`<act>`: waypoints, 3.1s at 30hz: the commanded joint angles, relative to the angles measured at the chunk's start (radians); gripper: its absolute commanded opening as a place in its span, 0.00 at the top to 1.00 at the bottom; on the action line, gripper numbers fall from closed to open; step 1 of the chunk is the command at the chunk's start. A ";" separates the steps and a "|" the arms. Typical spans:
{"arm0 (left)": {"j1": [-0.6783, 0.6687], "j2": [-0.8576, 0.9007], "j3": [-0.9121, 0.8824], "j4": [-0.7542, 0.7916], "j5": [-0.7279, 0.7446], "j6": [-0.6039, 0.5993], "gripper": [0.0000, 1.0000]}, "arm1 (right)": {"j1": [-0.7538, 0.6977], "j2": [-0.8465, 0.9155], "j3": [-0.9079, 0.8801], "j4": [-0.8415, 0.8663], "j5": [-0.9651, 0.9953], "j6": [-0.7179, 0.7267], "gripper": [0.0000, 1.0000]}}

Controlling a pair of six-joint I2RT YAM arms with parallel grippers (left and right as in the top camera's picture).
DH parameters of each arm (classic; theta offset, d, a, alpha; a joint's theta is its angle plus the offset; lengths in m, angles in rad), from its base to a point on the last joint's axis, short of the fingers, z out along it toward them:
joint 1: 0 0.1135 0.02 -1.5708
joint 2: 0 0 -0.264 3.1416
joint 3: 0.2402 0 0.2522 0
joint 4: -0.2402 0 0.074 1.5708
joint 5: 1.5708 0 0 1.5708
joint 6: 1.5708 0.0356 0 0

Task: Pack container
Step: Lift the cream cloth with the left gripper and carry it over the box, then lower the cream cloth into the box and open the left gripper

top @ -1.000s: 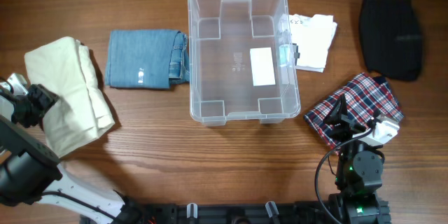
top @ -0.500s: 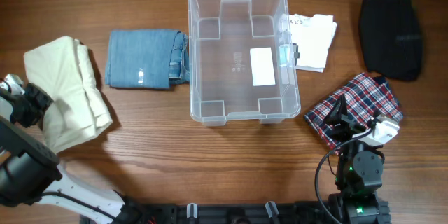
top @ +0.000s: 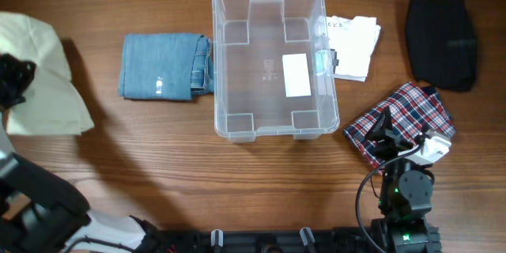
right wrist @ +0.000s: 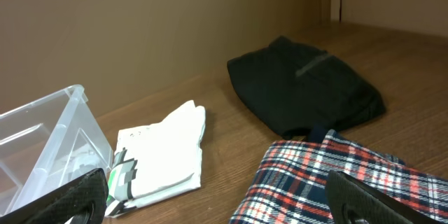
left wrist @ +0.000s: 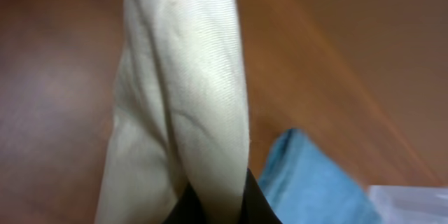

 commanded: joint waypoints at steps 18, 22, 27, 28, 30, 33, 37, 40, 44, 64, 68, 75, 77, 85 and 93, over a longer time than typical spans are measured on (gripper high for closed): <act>-0.727 -0.223 0.209 0.258 0.108 -0.481 0.96 | -0.003 0.006 -0.001 0.003 0.010 -0.018 0.00; -0.891 -0.223 0.209 0.209 -0.098 -0.490 0.96 | -0.003 0.006 -0.001 0.003 0.010 -0.019 0.00; -1.061 -0.213 0.209 0.116 -0.307 -0.576 0.96 | -0.003 0.006 -0.001 0.003 0.010 -0.018 0.00; -1.087 -0.209 0.209 0.095 -0.335 -0.586 0.96 | -0.003 0.006 -0.001 0.003 0.010 -0.018 0.00; -1.139 -0.191 0.208 0.070 -0.396 -0.631 0.96 | -0.003 0.006 -0.001 0.003 0.010 -0.018 0.00; -1.185 -0.151 0.207 0.051 -0.418 -0.736 0.96 | -0.003 0.006 -0.001 0.003 0.010 -0.018 0.00; -1.225 -0.074 0.207 0.058 -0.415 -0.790 0.96 | -0.003 0.006 -0.001 0.003 0.010 -0.018 0.00; -1.248 -0.021 0.207 0.067 -0.408 -0.792 0.96 | -0.003 0.006 -0.001 0.003 0.010 -0.018 0.00; -1.270 0.032 0.207 0.087 -0.401 -0.795 0.96 | -0.003 0.006 -0.001 0.003 0.010 -0.018 0.01; -1.341 0.158 0.185 0.113 -0.425 -0.927 0.96 | -0.003 0.006 -0.001 0.003 0.010 -0.018 0.00; -1.347 0.158 0.165 0.106 -0.450 -0.952 0.96 | -0.003 0.006 -0.001 0.003 0.010 -0.018 0.00; -1.347 0.158 0.147 0.031 -0.512 -0.951 0.90 | -0.003 0.006 -0.001 0.003 0.010 -0.018 0.00; -1.347 0.158 0.147 -0.002 -0.537 -0.940 0.61 | -0.003 0.006 -0.001 0.003 0.010 -0.018 0.00; -1.347 0.158 0.147 -0.047 -0.565 -0.815 0.09 | -0.003 0.006 -0.001 0.003 0.010 -0.018 0.00; -1.346 0.157 0.147 -0.051 -0.575 -0.548 0.21 | -0.003 0.006 -0.001 0.003 0.010 -0.019 0.00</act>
